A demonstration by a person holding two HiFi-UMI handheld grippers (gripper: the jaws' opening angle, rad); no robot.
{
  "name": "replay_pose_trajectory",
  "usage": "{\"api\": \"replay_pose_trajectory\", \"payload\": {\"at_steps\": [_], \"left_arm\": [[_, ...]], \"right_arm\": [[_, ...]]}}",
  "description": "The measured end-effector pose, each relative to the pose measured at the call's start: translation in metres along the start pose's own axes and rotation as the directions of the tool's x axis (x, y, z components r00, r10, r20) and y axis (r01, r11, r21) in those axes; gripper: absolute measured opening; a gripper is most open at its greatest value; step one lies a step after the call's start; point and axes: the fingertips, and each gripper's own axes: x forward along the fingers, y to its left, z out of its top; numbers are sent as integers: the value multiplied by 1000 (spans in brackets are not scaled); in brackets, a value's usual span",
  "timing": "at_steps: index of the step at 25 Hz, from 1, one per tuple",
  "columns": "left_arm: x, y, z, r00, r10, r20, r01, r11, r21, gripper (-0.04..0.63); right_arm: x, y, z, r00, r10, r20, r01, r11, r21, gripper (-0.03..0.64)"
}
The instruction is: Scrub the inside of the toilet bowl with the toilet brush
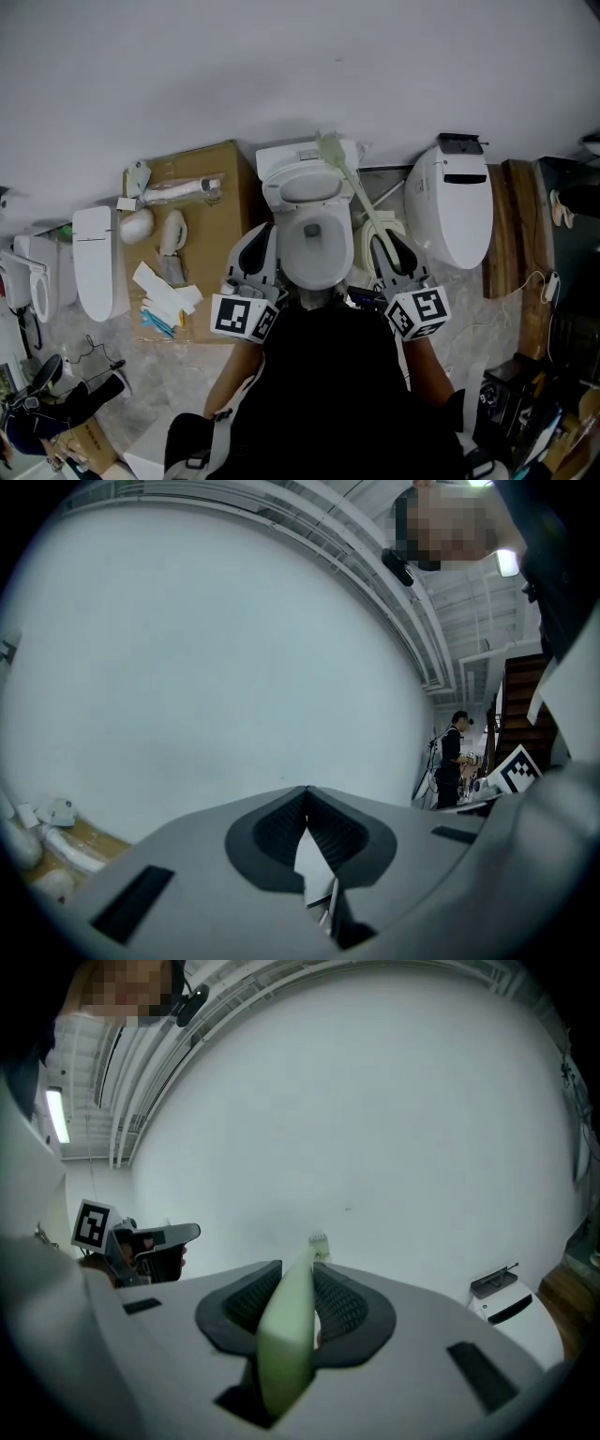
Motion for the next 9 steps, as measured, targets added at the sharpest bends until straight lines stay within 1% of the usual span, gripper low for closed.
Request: {"api": "replay_pose_trajectory", "payload": {"at_steps": [9], "left_arm": [[-2, 1, 1, 1000, 5, 3, -5, 1000, 3, 8]], "right_arm": [[1, 3, 0, 1000, 11, 1, -11, 1000, -13, 115]]}}
